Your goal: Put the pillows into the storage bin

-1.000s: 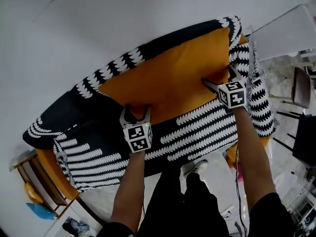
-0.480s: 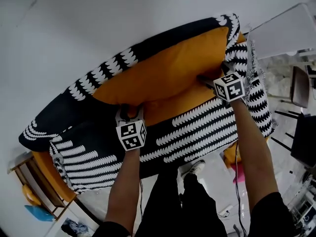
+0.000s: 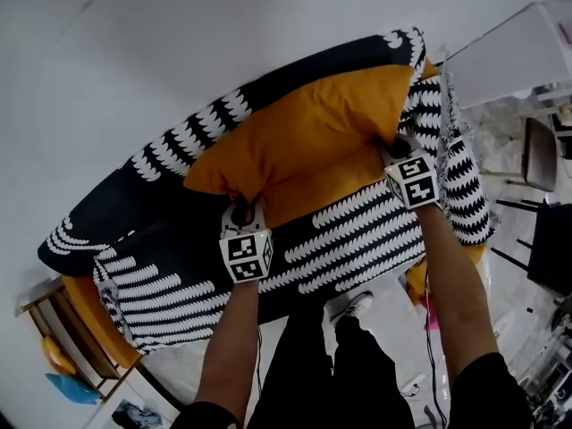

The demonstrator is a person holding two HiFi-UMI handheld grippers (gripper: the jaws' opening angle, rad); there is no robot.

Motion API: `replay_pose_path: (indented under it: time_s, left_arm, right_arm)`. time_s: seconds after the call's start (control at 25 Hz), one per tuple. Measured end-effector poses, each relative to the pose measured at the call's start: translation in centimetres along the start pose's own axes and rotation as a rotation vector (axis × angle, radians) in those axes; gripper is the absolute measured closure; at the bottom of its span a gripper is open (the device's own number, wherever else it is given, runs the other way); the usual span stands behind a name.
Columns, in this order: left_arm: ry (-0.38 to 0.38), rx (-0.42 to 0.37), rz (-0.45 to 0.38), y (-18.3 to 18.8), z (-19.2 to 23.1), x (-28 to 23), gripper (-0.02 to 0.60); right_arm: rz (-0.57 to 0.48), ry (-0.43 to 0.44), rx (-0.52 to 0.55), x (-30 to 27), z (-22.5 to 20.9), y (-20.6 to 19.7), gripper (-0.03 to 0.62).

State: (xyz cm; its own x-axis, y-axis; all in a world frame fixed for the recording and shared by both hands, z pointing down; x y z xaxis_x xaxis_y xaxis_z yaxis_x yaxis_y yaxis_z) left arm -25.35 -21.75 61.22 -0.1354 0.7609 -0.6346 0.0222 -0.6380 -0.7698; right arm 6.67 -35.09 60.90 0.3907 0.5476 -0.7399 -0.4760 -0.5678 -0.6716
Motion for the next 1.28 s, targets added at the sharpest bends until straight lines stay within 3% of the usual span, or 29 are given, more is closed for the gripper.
replay_pose_path:
  time_s: [0.28, 0.56, 0.96, 1.28]
  left_arm:
    - [-0.013, -0.063, -0.032, 1.3, -0.8, 3.3, 0.525]
    - [-0.048, -0.14, -0.045, 1.7, -5.3, 7.2, 0.528]
    - [-0.167, -0.243, -0.026, 2.1, -19.0, 8.6, 0.526]
    - [-0.321, -0.346, -0.02, 2.4, -32.1, 9.3, 0.525]
  right_arm:
    - [-0.015, -0.014, -0.022, 5.1, 1.2, -0.3, 0.549]
    - [-0.061, -0.059, -0.119, 12.1, 0.9, -3.9, 0.553]
    - [-0.075, -0.197, -0.261, 25.0, -4.9, -14.1, 0.554]
    - [-0.067, -0.366, -0.433, 36.4, -8.7, -24.6, 0.556]
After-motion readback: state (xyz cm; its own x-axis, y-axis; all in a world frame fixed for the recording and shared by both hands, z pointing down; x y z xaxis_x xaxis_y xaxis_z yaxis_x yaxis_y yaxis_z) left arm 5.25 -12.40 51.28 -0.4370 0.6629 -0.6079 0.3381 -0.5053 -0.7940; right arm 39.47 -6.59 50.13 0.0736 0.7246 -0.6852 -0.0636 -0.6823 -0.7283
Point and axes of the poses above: the fingertips, and each gripper's own axes: x backward along the fingers, z to its left, y out of its top, the point moved 5 cm from there along x, backward along the fingers, and after that the axes turned 2 degrees about y, right-handed, at the moved point
